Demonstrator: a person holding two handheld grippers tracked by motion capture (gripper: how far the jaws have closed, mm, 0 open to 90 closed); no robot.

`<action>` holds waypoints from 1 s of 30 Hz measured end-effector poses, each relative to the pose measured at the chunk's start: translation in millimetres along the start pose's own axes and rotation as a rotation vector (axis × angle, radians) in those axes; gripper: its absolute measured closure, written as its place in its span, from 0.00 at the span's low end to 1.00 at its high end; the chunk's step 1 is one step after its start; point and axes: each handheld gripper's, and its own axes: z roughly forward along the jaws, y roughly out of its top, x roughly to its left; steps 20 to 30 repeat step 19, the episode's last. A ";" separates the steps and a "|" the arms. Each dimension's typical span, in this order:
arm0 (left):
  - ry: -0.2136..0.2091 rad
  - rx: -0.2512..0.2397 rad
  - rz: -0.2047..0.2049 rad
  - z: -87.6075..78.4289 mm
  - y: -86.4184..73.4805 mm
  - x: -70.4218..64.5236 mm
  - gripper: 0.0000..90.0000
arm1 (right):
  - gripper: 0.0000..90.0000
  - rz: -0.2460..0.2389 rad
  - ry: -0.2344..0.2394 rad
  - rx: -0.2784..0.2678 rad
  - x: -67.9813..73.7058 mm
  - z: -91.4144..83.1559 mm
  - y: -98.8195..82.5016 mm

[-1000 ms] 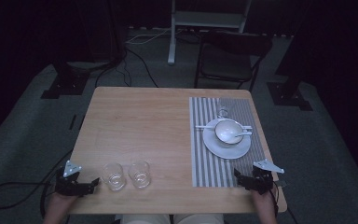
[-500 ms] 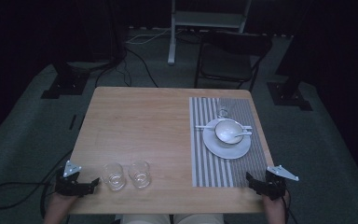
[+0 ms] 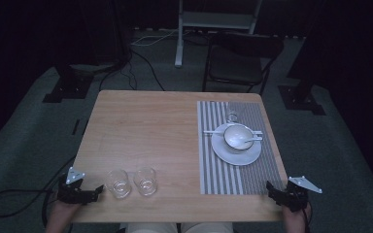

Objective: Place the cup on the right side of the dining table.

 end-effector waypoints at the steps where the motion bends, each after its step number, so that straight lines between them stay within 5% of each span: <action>1: 0.000 0.000 0.001 0.0 0.0 0.0 0.01 | 0.13 0.006 -0.007 -0.005 -2.8 -0.7 -0.1; 11: 0.000 0.000 0.000 0.0 0.0 0.0 0.01 | 0.13 0.056 -0.071 -0.020 -24.9 -2.7 -2.0; 30: 0.002 0.000 -0.002 -0.2 -0.2 -0.2 0.01 | 0.13 0.097 -0.077 -0.018 -29.6 -0.2 -2.9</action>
